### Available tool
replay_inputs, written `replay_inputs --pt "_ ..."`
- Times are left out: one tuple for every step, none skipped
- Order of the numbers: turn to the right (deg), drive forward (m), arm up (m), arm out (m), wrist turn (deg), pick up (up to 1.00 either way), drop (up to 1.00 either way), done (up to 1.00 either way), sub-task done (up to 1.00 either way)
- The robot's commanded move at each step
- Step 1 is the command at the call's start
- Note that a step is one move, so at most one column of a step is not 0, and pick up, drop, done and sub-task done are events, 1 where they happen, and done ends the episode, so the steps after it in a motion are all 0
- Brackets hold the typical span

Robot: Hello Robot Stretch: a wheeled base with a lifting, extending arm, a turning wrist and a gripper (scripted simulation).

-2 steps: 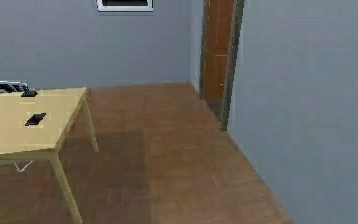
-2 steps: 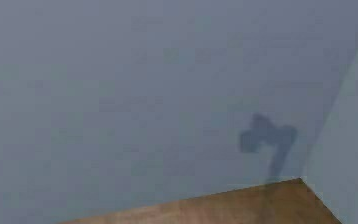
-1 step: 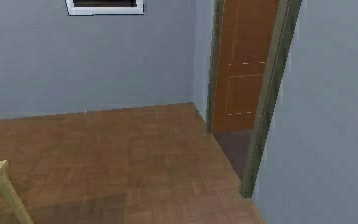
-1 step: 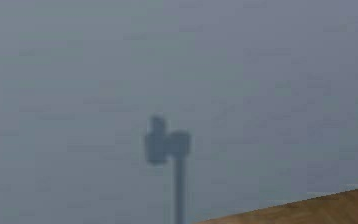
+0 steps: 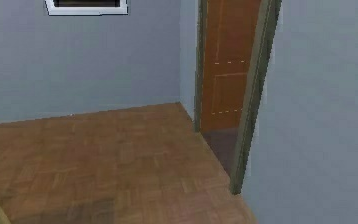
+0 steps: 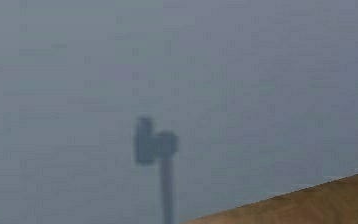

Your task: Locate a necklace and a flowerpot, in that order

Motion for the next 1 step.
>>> replay_inputs --pt "0.0 1.0 0.0 0.0 0.0 0.0 0.0 0.0 0.0"
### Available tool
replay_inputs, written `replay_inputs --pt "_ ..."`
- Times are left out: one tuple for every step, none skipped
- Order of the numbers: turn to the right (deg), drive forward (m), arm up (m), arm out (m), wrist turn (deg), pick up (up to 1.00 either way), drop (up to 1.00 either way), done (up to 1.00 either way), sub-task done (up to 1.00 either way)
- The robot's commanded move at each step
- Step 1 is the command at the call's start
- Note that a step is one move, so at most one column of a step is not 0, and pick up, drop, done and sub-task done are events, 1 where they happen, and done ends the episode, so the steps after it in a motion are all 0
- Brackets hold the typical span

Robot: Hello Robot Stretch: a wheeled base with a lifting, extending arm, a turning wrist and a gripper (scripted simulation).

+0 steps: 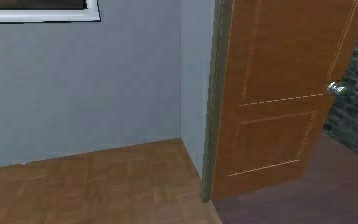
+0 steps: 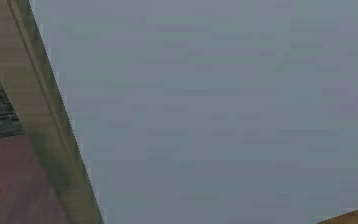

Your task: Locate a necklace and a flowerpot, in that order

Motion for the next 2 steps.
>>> replay_inputs --pt "3.0 0.0 0.0 0.0 0.0 0.0 0.0 0.0 0.0" --pt "0.0 0.35 0.0 0.0 0.0 0.0 0.0 0.0 0.0"
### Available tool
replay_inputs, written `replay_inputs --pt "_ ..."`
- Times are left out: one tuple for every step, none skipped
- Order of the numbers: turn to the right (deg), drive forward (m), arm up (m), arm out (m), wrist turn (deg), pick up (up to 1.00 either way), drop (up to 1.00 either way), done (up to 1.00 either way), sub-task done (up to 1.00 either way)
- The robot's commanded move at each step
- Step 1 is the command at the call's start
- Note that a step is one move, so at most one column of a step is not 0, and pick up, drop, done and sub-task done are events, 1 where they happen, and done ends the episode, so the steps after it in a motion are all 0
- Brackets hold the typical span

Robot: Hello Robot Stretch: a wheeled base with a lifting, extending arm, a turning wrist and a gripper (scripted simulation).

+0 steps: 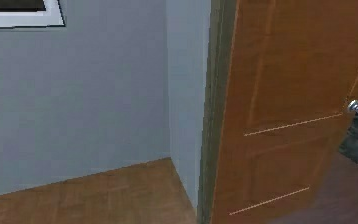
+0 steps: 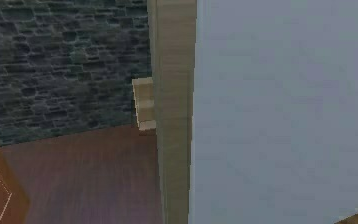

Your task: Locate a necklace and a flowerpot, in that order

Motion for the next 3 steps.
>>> replay_inputs --pt "-6.0 0.0 0.0 0.0 0.0 0.0 0.0 0.0 0.0" --pt "0.0 0.4 0.0 0.0 0.0 0.0 0.0 0.0 0.0" --pt "45.0 0.0 0.0 0.0 0.0 0.0 0.0 0.0 0.0"
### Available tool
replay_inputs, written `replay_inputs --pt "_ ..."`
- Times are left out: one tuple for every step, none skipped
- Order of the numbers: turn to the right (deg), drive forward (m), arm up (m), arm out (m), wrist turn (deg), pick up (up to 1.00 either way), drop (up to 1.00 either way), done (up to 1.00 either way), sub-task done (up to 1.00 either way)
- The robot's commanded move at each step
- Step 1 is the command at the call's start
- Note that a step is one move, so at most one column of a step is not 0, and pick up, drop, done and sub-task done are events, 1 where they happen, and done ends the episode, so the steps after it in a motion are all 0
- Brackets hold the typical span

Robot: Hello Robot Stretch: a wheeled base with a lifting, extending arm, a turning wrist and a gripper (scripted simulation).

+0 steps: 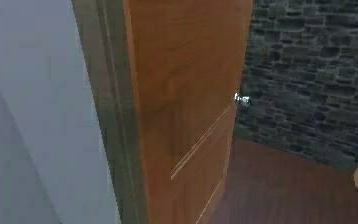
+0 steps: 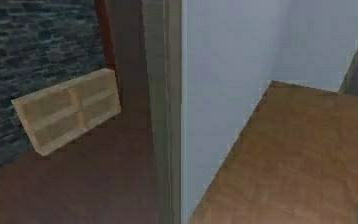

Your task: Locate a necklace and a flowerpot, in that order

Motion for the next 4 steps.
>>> replay_inputs --pt "24.0 0.0 0.0 0.0 0.0 0.0 0.0 0.0 0.0" --pt "0.0 0.25 0.0 0.0 0.0 0.0 0.0 0.0 0.0" --pt "6.0 0.0 0.0 0.0 0.0 0.0 0.0 0.0 0.0" --pt "0.0 1.0 0.0 0.0 0.0 0.0 0.0 0.0 0.0"
